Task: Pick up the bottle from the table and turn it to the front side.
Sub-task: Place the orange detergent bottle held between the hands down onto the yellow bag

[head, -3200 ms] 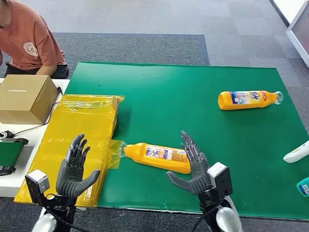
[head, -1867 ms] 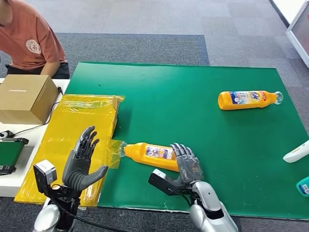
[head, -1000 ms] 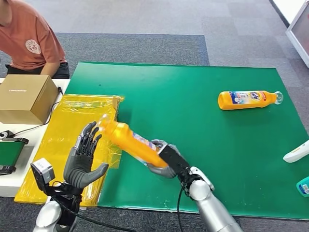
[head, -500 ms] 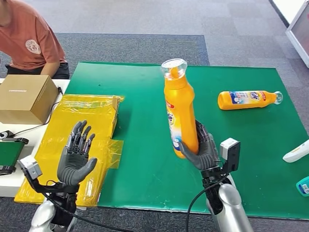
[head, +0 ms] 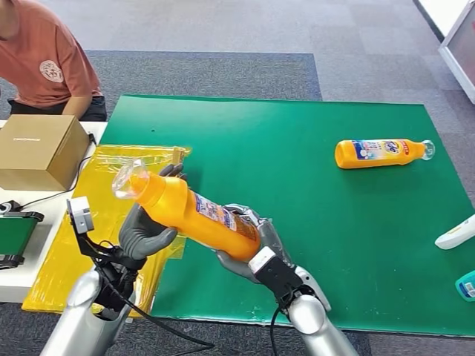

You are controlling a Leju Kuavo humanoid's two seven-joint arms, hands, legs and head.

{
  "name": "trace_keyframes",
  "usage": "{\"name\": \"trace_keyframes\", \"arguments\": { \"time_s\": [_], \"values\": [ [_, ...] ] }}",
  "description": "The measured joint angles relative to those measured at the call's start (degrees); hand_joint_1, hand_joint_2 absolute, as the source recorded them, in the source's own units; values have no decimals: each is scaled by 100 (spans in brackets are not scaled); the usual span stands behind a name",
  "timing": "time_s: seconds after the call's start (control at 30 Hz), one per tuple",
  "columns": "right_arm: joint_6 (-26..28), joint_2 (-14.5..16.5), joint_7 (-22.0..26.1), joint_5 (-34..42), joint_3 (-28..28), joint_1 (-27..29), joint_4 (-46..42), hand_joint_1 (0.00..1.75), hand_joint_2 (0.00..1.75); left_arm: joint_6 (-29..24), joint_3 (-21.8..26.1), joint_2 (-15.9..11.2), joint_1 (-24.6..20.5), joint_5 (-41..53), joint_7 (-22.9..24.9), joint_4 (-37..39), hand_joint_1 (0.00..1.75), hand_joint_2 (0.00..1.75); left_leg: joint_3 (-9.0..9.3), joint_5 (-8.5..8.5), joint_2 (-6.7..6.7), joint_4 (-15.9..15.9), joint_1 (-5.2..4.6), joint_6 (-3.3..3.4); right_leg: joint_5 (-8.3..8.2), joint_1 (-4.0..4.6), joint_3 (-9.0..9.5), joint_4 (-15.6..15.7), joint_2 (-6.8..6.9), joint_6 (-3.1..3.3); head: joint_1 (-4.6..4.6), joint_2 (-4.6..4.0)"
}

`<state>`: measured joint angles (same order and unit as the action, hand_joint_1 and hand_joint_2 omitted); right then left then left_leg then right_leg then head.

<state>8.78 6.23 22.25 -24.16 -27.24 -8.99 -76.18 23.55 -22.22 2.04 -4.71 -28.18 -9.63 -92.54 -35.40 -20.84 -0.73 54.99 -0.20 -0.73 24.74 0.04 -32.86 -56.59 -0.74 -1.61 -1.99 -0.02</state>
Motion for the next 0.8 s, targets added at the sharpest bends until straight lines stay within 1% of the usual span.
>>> {"name": "trace_keyframes", "arguments": {
  "time_s": [0.2, 0.33, 0.37, 0.47, 0.5, 0.63, 0.8],
  "values": [
    [22, 2, 5, -51, -134, -58, 66, 175, 175, 43, -139, -62, -123, -18, 19, 114, 0, 175, 0, 0, 0, 0, 1, 0, 0, 1, -2, 0, 0, 0, -1, 1],
    [73, 4, 9, -290, -288, -106, 118, 175, 175, 121, -357, -124, -317, -15, 132, 202, 0, 175, 0, 0, 0, 0, 1, 0, 0, 1, -2, 0, 0, 0, 0, 1],
    [92, 5, 5, -339, -329, -121, 136, 175, 175, 130, -420, -139, -382, -5, 156, 226, 16, 175, 0, 0, 0, 0, 1, 0, 0, 1, -1, 0, 0, 0, 0, 1],
    [137, 10, -20, -403, -426, -190, 196, 175, 175, 130, -590, -201, -551, 68, 205, 307, 147, 175, 0, 0, 0, 0, 0, 0, 0, 1, -1, 0, 0, 0, 0, 1],
    [154, 11, -38, -408, -450, -213, 219, 175, 175, 118, -640, -233, -596, 129, 204, 336, 175, 175, 0, 1, 0, 0, 0, 0, 0, 1, -1, 0, 0, 0, 1, 1],
    [229, 10, -110, -406, -481, -253, 299, 175, 175, 19, -745, -376, -681, 399, 140, 402, 175, 175, 0, 0, 0, 0, 0, 0, 0, 1, -1, 0, -1, 0, -1, 2],
    [261, 3, -146, -421, -508, -256, 346, 175, 175, -35, -756, -521, -680, 521, 97, 413, 175, 175, -1, 0, 0, 0, 0, -1, 1, 1, -1, 0, 0, 1, 0, 2]
  ]
}}
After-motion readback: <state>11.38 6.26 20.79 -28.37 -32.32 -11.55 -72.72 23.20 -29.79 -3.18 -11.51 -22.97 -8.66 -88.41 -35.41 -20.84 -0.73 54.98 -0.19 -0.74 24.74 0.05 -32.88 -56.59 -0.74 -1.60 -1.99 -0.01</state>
